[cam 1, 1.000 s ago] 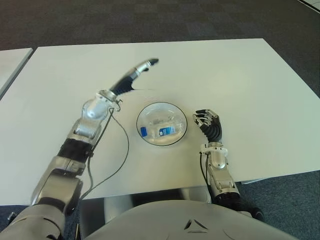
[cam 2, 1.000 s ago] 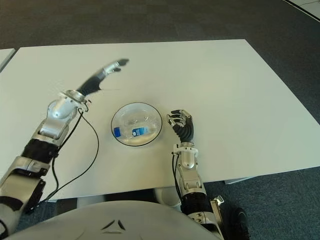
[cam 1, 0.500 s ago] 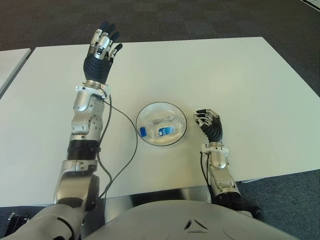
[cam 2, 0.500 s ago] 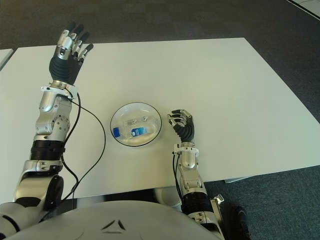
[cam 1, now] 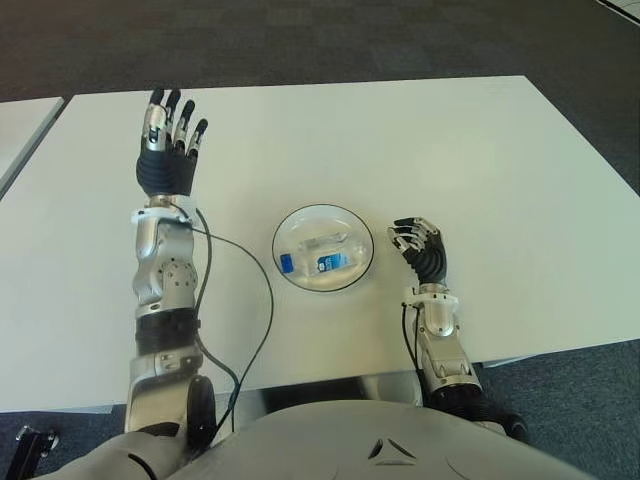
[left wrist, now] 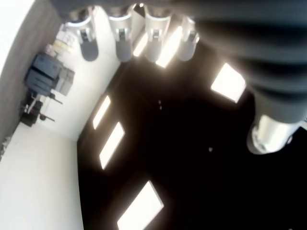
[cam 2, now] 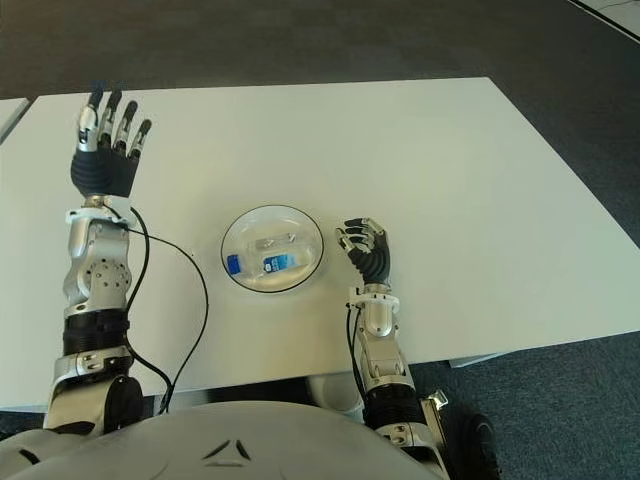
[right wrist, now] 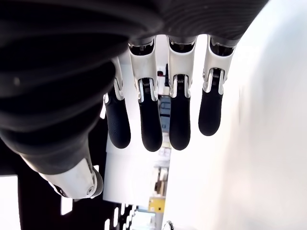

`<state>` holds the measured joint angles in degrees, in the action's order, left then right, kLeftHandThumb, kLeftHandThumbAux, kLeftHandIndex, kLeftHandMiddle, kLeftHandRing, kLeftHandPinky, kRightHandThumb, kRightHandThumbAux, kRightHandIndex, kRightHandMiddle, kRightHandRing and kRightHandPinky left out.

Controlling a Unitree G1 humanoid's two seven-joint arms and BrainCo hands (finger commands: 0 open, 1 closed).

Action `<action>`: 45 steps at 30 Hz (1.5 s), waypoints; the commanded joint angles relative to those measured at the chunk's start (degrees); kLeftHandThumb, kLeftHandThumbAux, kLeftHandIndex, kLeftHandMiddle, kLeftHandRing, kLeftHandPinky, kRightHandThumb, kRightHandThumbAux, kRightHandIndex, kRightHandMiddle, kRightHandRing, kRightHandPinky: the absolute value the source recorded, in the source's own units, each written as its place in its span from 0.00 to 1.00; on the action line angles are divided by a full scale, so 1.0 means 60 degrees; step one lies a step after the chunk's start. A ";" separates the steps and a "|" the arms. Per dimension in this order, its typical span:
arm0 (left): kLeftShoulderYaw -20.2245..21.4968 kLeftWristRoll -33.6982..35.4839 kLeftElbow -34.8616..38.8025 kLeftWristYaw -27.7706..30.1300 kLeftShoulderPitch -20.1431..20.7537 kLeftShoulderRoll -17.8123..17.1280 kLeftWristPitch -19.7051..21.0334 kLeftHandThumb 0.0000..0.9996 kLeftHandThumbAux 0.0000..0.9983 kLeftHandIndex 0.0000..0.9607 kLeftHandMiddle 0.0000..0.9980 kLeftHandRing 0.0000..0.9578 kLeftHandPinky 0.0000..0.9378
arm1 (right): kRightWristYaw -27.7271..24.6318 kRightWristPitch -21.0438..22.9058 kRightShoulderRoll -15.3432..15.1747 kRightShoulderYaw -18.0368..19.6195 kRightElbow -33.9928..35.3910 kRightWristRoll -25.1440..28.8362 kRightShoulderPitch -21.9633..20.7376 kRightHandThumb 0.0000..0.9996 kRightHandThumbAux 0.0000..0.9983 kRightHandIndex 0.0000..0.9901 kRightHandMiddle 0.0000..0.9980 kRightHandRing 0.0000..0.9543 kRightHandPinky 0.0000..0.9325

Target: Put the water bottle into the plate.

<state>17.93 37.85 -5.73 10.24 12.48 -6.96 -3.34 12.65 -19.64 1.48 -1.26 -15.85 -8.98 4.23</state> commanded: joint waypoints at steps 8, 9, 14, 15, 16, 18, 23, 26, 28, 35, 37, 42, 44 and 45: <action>-0.0483 -0.3257 -0.0718 -0.0534 -0.1728 0.1334 -0.3417 0.42 0.69 0.21 0.30 0.32 0.41 | -0.0125 0.0065 0.0046 0.0041 -0.0079 0.0086 -0.0031 0.71 0.74 0.42 0.41 0.41 0.42; -0.0473 -0.3523 -0.0822 -0.0674 -0.1783 0.1372 -0.3614 0.52 0.70 0.29 0.34 0.36 0.44 | -0.0128 0.0072 0.0050 0.0042 -0.0078 0.0081 -0.0033 0.71 0.74 0.42 0.41 0.41 0.42; -0.0465 -0.4226 -0.1073 -0.1160 -0.1849 0.1508 -0.4203 0.67 0.71 0.41 0.42 0.44 0.50 | -0.0131 0.0130 0.0069 0.0043 -0.0054 0.0067 -0.0037 0.71 0.74 0.42 0.41 0.40 0.42; -0.0469 -0.4310 -0.1099 -0.1236 -0.1847 0.1530 -0.4288 0.68 0.71 0.42 0.44 0.45 0.51 | -0.0130 0.0141 0.0073 0.0043 -0.0051 0.0064 -0.0038 0.71 0.74 0.42 0.41 0.40 0.41; -0.0489 -0.4516 -0.1106 -0.1379 -0.1901 0.1570 -0.4433 0.69 0.71 0.43 0.44 0.46 0.51 | -0.0132 0.0153 0.0074 0.0043 -0.0047 0.0061 -0.0040 0.71 0.74 0.42 0.41 0.40 0.41; -0.0565 -0.4954 -0.1081 -0.1632 -0.2079 0.1637 -0.4683 0.70 0.71 0.44 0.48 0.49 0.53 | -0.0133 0.0175 0.0073 0.0043 -0.0047 0.0050 -0.0044 0.71 0.74 0.42 0.41 0.40 0.41; -0.0746 -0.5898 -0.1352 -0.2036 -0.2393 0.1586 -0.5273 0.70 0.71 0.45 0.56 0.57 0.60 | -0.0112 0.0237 0.0068 0.0024 -0.0048 -0.0004 -0.0048 0.70 0.74 0.42 0.40 0.40 0.41; -0.0802 -0.6355 -0.1889 -0.2228 -0.2505 0.1504 -0.5774 0.70 0.71 0.45 0.59 0.60 0.63 | -0.0099 0.0249 0.0076 0.0001 -0.0037 -0.0035 -0.0050 0.70 0.74 0.42 0.40 0.40 0.42; -0.0846 -0.6686 -0.2288 -0.2415 -0.2570 0.1448 -0.6094 0.70 0.71 0.45 0.61 0.62 0.64 | -0.0087 0.0255 0.0089 -0.0015 -0.0034 -0.0054 -0.0053 0.70 0.74 0.42 0.40 0.40 0.42; -0.1054 -0.7732 -0.2823 -0.3189 -0.2861 0.1344 -0.6442 0.70 0.71 0.45 0.66 0.67 0.67 | -0.0041 0.0276 0.0137 -0.0041 0.0031 -0.0093 -0.0003 0.71 0.74 0.42 0.41 0.40 0.42; -0.1161 -0.8107 -0.2941 -0.3462 -0.3062 0.1363 -0.6368 0.70 0.71 0.45 0.67 0.68 0.68 | -0.0037 0.0270 0.0149 -0.0045 0.0042 -0.0095 0.0014 0.71 0.74 0.42 0.41 0.40 0.42; -0.1393 -0.8561 -0.3016 -0.3869 -0.3292 0.1360 -0.6030 0.70 0.72 0.45 0.69 0.70 0.70 | -0.0040 0.0250 0.0148 -0.0059 0.0046 -0.0096 0.0027 0.71 0.74 0.42 0.41 0.41 0.43; -0.1488 -0.8619 -0.2987 -0.3945 -0.3353 0.1355 -0.5859 0.70 0.72 0.45 0.69 0.70 0.70 | -0.0044 0.0261 0.0143 -0.0067 0.0060 -0.0102 0.0032 0.71 0.74 0.42 0.41 0.41 0.43; -0.1535 -0.8649 -0.2961 -0.3978 -0.3405 0.1371 -0.5776 0.70 0.72 0.45 0.69 0.70 0.70 | -0.0049 0.0274 0.0140 -0.0072 0.0073 -0.0108 0.0035 0.71 0.74 0.42 0.41 0.41 0.43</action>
<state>9.78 -12.91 -23.09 -12.53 -7.22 1.44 -39.91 12.41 -19.14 2.04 -1.31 -15.42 -9.40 4.19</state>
